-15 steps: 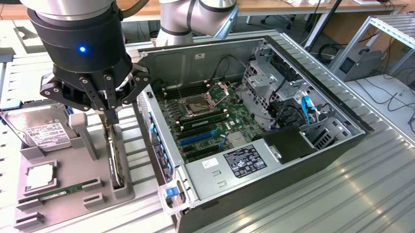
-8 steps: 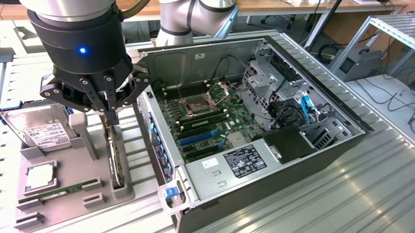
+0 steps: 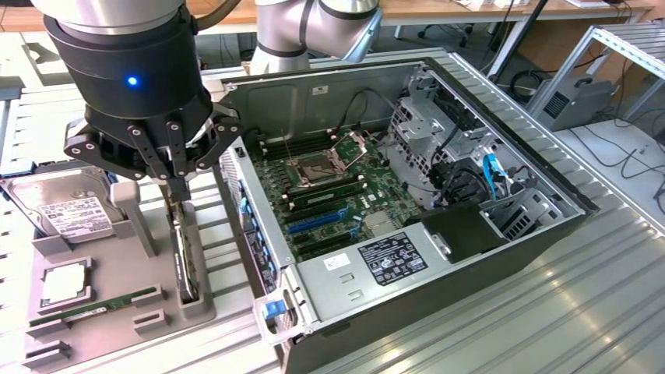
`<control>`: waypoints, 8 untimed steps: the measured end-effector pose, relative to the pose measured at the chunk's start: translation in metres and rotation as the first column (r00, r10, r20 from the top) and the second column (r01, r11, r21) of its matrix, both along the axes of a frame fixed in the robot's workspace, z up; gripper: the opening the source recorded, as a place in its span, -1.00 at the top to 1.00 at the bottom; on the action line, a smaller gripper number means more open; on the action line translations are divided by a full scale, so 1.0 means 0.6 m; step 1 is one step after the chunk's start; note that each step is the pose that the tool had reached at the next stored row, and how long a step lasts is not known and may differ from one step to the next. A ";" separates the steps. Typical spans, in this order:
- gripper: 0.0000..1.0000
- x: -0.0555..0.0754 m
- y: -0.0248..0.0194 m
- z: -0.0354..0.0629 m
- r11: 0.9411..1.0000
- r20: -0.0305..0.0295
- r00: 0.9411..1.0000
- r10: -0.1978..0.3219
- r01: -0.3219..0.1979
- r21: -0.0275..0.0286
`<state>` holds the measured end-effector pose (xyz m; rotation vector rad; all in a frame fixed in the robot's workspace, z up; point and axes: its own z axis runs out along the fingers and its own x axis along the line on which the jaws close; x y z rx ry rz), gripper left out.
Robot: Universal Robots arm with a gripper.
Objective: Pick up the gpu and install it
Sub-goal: 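Pick up the gpu and move the gpu toward the slot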
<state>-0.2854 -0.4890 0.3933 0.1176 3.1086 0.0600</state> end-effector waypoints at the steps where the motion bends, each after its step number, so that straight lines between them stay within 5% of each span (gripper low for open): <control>1: 0.79 0.000 0.0000 0.000 1.000 0.000 1.000 0.000 0.000 0.000; 8: 0.41 0.000 0.0000 0.000 1.000 0.000 1.000 0.000 0.000 0.000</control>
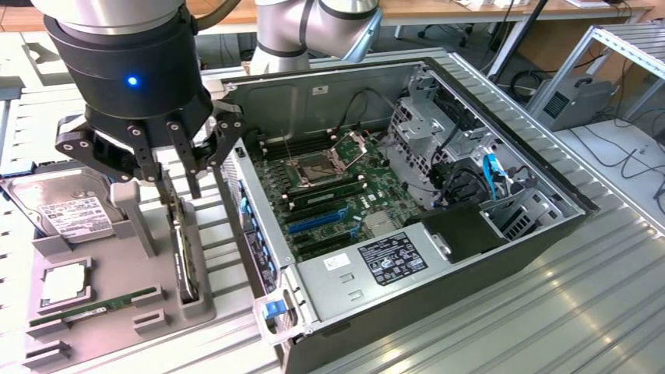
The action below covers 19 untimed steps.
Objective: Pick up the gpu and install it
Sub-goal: 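Pick up the gpu and move the gpu toward the slot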
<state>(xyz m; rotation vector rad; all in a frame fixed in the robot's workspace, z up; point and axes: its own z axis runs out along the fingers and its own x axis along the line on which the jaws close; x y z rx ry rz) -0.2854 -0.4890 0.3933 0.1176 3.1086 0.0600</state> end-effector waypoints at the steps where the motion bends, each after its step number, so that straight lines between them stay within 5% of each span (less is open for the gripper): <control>1: 0.41 0.000 0.0000 0.000 1.000 0.000 1.000 0.000 0.000 0.000; 5: 0.04 0.000 0.0000 0.000 1.000 0.000 1.000 0.000 0.000 0.000; 19: 0.04 0.000 0.0000 -0.013 1.000 0.000 1.000 0.000 0.000 0.000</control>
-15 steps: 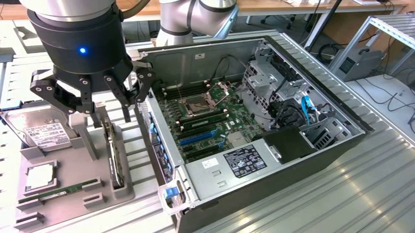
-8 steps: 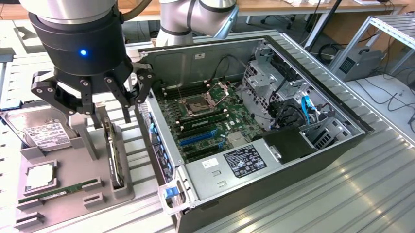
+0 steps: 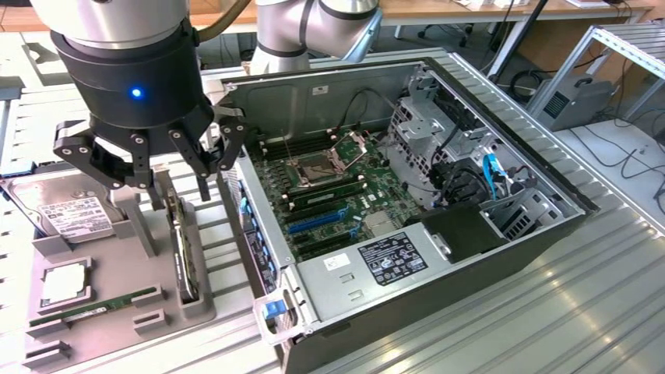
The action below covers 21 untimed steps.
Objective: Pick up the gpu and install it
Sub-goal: 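Pick up the gpu and move the gpu toward the slot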
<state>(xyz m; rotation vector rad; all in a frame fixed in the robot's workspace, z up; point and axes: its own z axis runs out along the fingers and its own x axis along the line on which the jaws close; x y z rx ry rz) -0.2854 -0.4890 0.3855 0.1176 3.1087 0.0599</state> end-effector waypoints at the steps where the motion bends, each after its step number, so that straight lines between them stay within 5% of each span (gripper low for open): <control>1: 0.04 0.000 0.0000 0.000 1.000 0.000 1.000 0.000 0.000 0.000; 21: 0.04 0.000 0.0000 -0.019 1.000 0.000 1.000 0.000 0.000 0.000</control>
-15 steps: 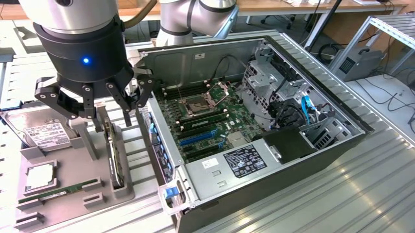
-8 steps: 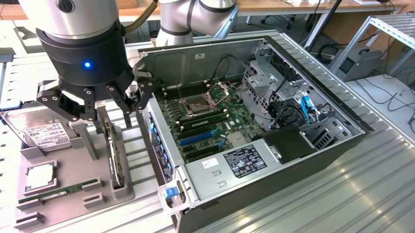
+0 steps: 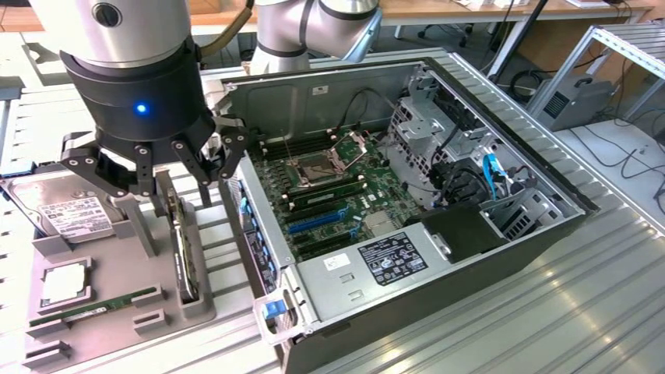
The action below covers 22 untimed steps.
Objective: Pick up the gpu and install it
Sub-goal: 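Pick up the gpu and move the gpu toward the slot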
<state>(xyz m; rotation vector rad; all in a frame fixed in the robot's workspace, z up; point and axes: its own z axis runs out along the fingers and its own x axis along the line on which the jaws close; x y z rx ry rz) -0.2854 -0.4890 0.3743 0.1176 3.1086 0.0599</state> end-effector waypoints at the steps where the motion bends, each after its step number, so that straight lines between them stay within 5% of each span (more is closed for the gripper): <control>1: 0.04 0.000 0.0000 -0.001 1.000 0.000 1.000 0.000 0.000 0.000; 22: 0.04 -0.002 0.0045 -0.012 1.000 0.000 1.000 0.000 0.000 0.000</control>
